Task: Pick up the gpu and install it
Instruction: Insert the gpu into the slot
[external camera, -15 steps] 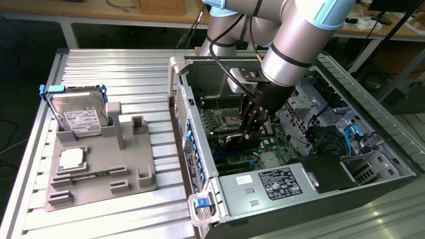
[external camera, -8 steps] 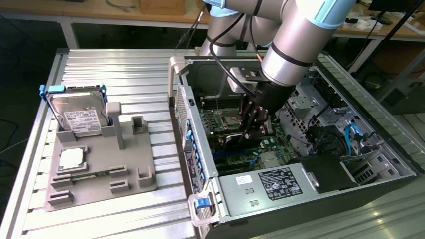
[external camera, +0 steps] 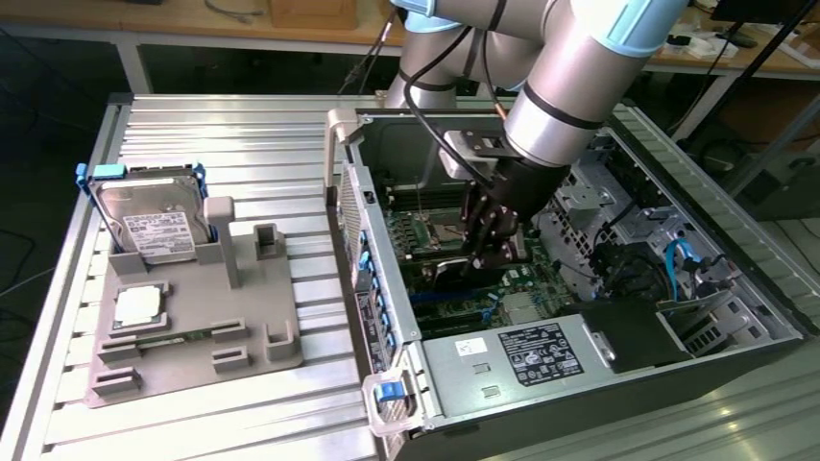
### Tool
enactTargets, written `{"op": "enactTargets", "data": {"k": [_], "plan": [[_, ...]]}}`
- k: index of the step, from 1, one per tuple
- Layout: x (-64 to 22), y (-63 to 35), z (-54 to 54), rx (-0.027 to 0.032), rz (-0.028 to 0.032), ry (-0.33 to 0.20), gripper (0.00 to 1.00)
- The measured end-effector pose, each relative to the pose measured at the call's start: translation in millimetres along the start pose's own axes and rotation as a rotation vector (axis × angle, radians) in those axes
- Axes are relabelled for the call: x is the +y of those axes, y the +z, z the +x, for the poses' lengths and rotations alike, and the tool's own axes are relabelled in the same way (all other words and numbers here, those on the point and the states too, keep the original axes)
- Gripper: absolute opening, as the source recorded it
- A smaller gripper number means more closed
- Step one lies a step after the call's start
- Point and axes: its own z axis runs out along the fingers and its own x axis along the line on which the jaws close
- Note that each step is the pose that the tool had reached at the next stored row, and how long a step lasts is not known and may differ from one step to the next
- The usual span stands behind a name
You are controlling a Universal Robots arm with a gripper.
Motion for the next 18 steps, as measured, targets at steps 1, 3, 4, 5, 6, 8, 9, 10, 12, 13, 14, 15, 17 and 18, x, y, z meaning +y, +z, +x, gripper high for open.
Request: {"op": "enactTargets", "data": {"k": [1, 3, 4, 5, 6, 8, 9, 10, 12, 13, 14, 15, 17, 18], "plan": [[0.0, 0.3, 0.0, 0.0000, 0.0000, 0.000, 0.27], [-0.2, 1.3, 0.0, 0.0000, -0.0001, 0.000, 0.27], [-0.2, 1.6, 0.0, 0.0002, -0.0001, 0.000, 0.27], [-0.1, 1.8, 0.0, 0.0003, -0.0001, 0.000, 0.27], [-0.1, 2.0, -0.1, 0.0003, -0.0001, 0.000, 0.27], [-0.1, 2.4, -0.1, 0.0001, 0.0000, 0.000, 0.27], [-0.1, 2.6, -0.1, 0.0001, 0.0000, 0.000, 0.27], [-0.2, 2.9, -0.1, 0.0001, 0.0000, 0.000, 0.27], [-0.3, 4.0, -0.2, -0.0003, 0.0001, 0.000, 0.27], [-0.4, 4.5, -0.2, 0.0000, 0.0000, 0.000, 0.27], [-0.4, 5.2, -0.2, 0.0000, 0.0000, 0.000, 0.27], [-0.5, 5.6, -0.2, 0.0003, -0.0002, 0.000, 0.27], [-0.6, 6.4, -0.2, 0.0006, -0.0003, 0.000, 0.27], [-0.6, 6.9, -0.2, 0.0005, -0.0003, 0.000, 0.27]]}}
